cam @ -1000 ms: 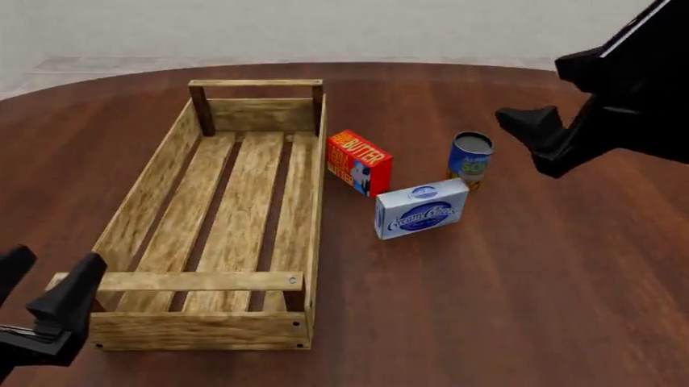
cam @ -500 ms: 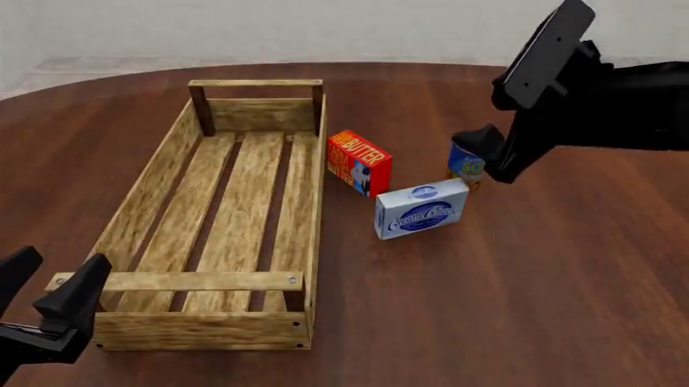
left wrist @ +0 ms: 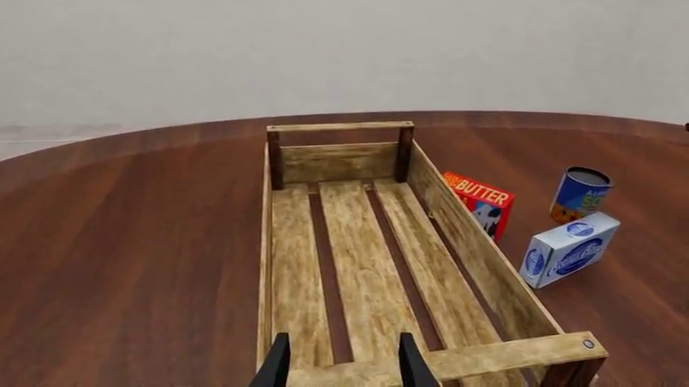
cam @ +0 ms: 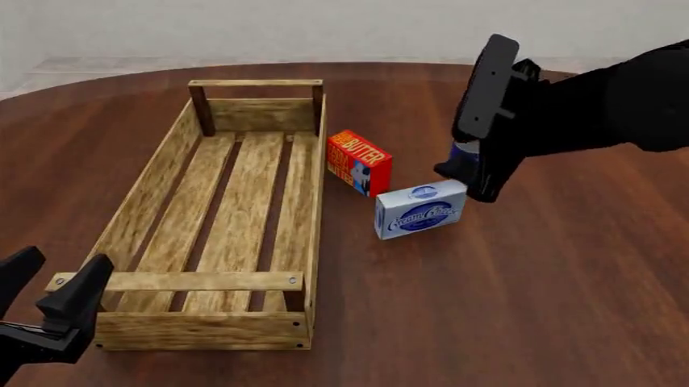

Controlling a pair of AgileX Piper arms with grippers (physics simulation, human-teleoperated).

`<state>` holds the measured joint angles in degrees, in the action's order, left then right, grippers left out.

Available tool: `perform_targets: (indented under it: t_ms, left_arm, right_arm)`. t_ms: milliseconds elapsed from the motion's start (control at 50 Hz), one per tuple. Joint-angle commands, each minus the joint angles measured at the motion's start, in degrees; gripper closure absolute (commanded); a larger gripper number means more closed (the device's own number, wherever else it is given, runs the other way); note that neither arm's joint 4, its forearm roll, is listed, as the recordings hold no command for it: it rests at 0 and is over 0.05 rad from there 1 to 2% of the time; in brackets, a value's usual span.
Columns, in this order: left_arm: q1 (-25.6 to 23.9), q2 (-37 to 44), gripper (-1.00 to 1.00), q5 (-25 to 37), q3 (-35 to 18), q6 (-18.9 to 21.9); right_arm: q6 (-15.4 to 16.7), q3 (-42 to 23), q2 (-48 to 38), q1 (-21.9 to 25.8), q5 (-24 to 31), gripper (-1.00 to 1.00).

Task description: Pick up the cream cheese and put it in the tray.

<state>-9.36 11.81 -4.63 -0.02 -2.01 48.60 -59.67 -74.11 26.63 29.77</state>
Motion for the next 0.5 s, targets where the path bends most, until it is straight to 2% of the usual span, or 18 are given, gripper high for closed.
perform_targets:
  t_ms: [20, 120, 140, 200, 240, 320, 400, 420, 500]
  left_arm:
    - [-0.2, 0.1, -1.0, 0.0, 0.0, 0.1]
    - [-0.3, 0.2, -1.0, 0.0, 0.0, 0.0]
    - [-0.4, 0.1, -1.0, 0.0, 0.0, 0.0]
    - [-0.4, -0.1, -1.0, 0.2, 0.0, 0.0]
    - [-0.4, -0.3, -1.0, 0.3, 0.0, -0.1]
    - [-0.4, -0.7, -1.0, 0.6, 0.0, -0.1]
    - [-0.5, -0.8, -1.0, 0.7, 0.0, -0.2]
    - [-0.5, -0.8, -1.0, 0.6, 0.0, -0.2]
    - [-0.6, -1.0, -1.0, 0.8, 0.0, -0.3]
  right_arm:
    - [4.4, -4.4, -3.5, 0.7, 4.9, -1.0]
    - [5.5, -5.6, -5.2, 1.2, 6.3, -1.0]
    - [6.5, -5.3, -5.7, 1.0, 5.8, -1.0]
    - [7.0, -5.4, -6.4, 0.6, 5.3, -1.0]
    - [8.9, -3.8, -6.8, 0.3, 5.3, -1.0]
    - [9.0, -4.3, -7.8, 0.6, 5.1, -1.0]
    - [10.1, -3.2, -8.4, 0.7, 5.4, -1.0]
    - [11.4, -2.3, -8.8, 0.5, 5.3, -1.0]
    - [11.6, -2.9, -9.7, 0.1, 5.6, -1.0]
